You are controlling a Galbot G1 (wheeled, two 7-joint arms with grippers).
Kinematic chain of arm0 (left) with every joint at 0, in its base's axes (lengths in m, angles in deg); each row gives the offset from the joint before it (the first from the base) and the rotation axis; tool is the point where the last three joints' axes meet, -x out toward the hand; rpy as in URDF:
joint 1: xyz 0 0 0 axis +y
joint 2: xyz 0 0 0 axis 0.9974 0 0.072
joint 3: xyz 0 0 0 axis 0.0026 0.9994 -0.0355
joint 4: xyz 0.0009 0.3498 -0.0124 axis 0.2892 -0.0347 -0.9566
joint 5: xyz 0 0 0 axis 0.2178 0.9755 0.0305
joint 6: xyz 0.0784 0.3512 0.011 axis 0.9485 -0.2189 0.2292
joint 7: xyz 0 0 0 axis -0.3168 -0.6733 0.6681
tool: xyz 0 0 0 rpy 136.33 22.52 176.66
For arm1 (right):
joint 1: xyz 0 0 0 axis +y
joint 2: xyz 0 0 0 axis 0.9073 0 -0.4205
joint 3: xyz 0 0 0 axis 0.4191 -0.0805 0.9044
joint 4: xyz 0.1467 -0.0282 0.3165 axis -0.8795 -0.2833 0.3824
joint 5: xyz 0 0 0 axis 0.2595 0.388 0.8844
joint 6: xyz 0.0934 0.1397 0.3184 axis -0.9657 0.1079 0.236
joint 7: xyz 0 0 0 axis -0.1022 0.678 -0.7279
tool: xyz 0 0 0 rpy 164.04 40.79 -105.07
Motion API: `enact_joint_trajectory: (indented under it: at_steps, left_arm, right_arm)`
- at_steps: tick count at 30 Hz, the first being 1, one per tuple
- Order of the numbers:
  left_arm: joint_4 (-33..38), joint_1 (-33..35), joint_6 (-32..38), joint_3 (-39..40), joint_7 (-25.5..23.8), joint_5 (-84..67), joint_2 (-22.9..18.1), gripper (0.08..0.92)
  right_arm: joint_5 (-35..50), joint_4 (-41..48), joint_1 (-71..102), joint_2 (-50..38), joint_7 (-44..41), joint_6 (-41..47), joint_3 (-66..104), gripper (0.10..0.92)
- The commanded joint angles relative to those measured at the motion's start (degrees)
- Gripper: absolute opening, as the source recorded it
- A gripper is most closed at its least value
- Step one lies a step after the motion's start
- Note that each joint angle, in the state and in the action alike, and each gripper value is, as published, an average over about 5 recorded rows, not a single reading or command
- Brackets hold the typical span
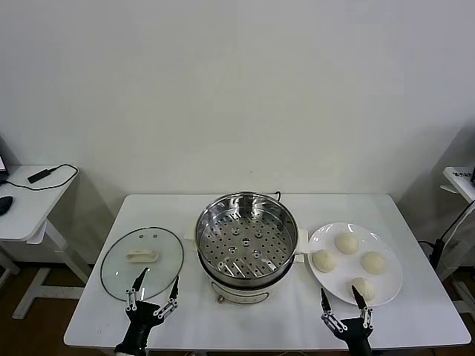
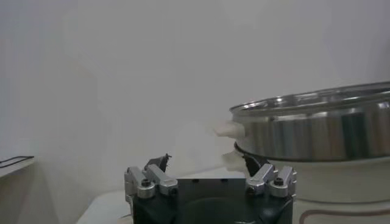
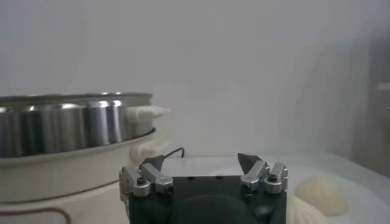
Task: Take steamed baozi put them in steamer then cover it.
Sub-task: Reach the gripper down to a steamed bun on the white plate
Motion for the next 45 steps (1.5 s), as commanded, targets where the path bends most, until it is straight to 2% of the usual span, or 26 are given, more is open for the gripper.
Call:
enact_joint_trajectory:
  at_steps: [1,6,13,17,22,25,28,32,36,40,45]
  left_arm:
    - [0.42,0.18,0.35,0.08,0.03,0.01,-0.03,0.823]
    - [1.4,0.19,0.75,0.34,0.01,0.13,-0.01,0.823]
    - [3.93,0.12,0.85,0.24,0.06,0.09,0.17,0.823]
    - [5.01,-0.06,0.77,0.17,0.11,0.06,0.36,0.823]
    - [5.6,-0.19,0.75,0.19,0.21,0.05,0.37,0.823]
    - [5.7,-0.25,0.8,0.24,0.28,0.05,0.37,0.823]
    - [5.84,-0.29,0.77,0.26,0.34,0.05,0.42,0.823]
    - [6.19,-0.36,0.53,0.31,0.45,0.06,0.44,0.823]
    - [6.72,-0.37,0.43,0.3,0.59,0.08,0.3,0.823]
    - [7.12,-0.33,0.45,0.1,0.79,0.08,0.05,0.823]
    - [7.5,-0.15,0.55,-0.3,0.97,0.07,-0.17,0.823]
  right_arm:
    - [0.12,-0.97,-2.7,-0.91,2.38,4.02,1.04,0.823]
    - [6.35,-1.27,-13.66,-6.69,6.31,14.91,1.58,0.823]
    - [13.22,8.26,-34.45,-13.81,8.39,23.17,-5.81,0.823]
    - [18.19,15.55,-45.9,-18.39,5.49,27.05,-11.21,0.823]
    - [23.09,23.4,-57.43,-24.53,-2.55,31.6,-18.98,0.823]
    - [23.34,27.81,-62.16,-28.32,-13.01,33.33,-23.97,0.823]
    - [20.3,31.38,-66.26,-32.57,-30.0,34.87,-29.66,0.823]
    - [10.3,35.87,-74.92,-36.06,-51.53,34.83,-39.45,0.823]
    - [-0.43,40.21,-85.98,-35.78,-68.12,34.68,-49.41,0.823]
    - [-10.33,44.36,-94.16,-32.77,-78.47,34.46,-56.67,0.823]
    - [-22.72,47.82,-99.09,-28.44,-86.43,31.37,-61.03,0.823]
